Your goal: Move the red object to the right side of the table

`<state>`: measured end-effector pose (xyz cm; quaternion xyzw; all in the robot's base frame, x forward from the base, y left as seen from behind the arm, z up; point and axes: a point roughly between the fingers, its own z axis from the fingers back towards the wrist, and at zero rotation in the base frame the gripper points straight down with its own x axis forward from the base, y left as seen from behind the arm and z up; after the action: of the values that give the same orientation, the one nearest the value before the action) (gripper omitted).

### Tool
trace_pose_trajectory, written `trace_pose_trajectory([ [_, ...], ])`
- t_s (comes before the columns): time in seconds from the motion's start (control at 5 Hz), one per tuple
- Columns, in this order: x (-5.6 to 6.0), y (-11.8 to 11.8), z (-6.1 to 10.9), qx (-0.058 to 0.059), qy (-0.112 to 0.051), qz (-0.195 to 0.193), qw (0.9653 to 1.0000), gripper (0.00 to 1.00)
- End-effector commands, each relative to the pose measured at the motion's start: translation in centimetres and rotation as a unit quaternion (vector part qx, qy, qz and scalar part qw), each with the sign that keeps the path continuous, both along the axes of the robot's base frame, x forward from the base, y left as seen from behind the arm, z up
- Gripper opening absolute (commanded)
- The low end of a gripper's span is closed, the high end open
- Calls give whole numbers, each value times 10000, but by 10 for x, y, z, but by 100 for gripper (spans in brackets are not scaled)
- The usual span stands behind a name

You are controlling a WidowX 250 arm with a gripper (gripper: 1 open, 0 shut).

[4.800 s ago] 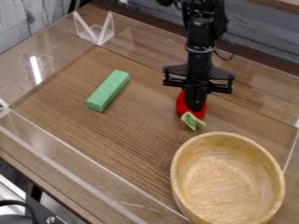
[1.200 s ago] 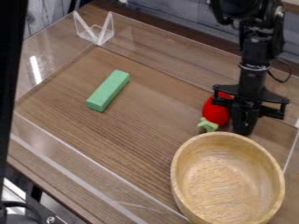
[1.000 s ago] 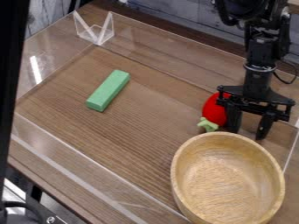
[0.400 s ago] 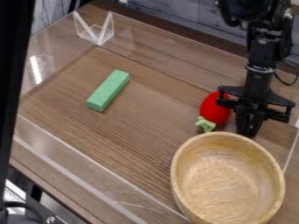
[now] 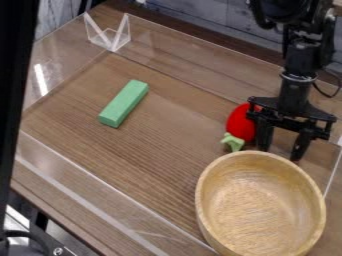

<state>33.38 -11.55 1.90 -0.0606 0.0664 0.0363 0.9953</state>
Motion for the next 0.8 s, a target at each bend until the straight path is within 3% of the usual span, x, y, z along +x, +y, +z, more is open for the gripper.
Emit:
trace_pose_trajectory([
  [0.0,9,-4,13,-49,-239,-42,9997,0],
  [0.2,8,-4,14,-35,-231,-51,9997,100],
  [0.4,7,-4,14,-19,-221,-61,9997,100],
  [0.6,7,4,42,-113,-423,-40,9990,100],
])
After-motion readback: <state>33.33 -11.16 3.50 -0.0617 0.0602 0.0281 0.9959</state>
